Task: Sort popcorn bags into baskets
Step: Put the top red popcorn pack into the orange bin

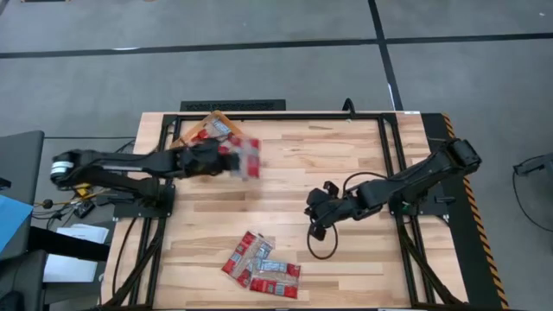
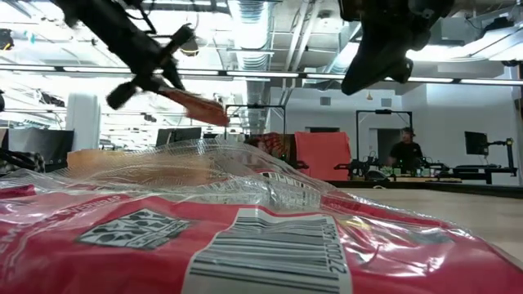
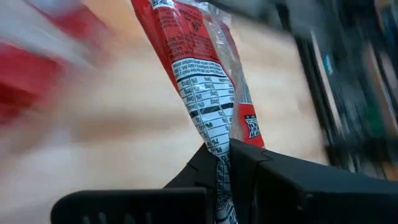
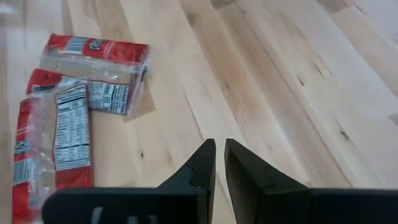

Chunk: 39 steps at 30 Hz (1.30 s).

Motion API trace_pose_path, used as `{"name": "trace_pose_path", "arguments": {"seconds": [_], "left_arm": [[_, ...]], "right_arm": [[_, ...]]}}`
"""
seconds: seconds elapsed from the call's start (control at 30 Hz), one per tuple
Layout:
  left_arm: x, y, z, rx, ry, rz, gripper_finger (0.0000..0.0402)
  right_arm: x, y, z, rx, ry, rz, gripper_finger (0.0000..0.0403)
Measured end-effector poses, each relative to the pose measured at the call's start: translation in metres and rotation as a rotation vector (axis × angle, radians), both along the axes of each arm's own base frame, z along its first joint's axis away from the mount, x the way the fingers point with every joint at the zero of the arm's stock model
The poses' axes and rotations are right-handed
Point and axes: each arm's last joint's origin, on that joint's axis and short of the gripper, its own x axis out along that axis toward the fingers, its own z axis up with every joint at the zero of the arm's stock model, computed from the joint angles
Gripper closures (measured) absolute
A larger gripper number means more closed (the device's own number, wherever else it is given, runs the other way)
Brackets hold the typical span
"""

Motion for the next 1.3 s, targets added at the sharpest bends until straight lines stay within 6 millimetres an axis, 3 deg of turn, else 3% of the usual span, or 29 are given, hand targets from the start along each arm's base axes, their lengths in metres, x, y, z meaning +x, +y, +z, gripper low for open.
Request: {"name": "trace_pose_path", "arguments": {"seconds": [0.13,0.27,0.43,0.7,0.93,1.3], "left_arm": [[-0.037,0.001,0.011,0.046,0.02,0.249,0.0398],[-0.072,-0.002,0.008,0.011,0.079,0.445,0.0396],[-0.095,-0.002,-0.002,-0.055,0.172,0.598,0.0396],[-0.087,0.008,-0.013,-0.109,0.233,0.694,0.0388],[-0.085,0.014,-0.039,-0.239,0.257,0.791,0.0387],[-0.078,0.018,-0.035,-0.195,0.17,0.78,0.0386]], "right_arm": [[0.003,0.001,-0.006,-0.002,0.016,-0.003,0.0341],[0.006,0.002,-0.009,-0.004,0.016,-0.003,0.0341],[0.006,0.001,-0.01,-0.009,0.017,-0.01,0.0341],[0.006,0.001,-0.011,-0.015,0.027,-0.007,0.0341],[0.006,0.001,-0.011,-0.015,0.028,-0.007,0.0341],[0.006,0.0,-0.011,-0.037,0.026,-0.013,0.0341]]}}
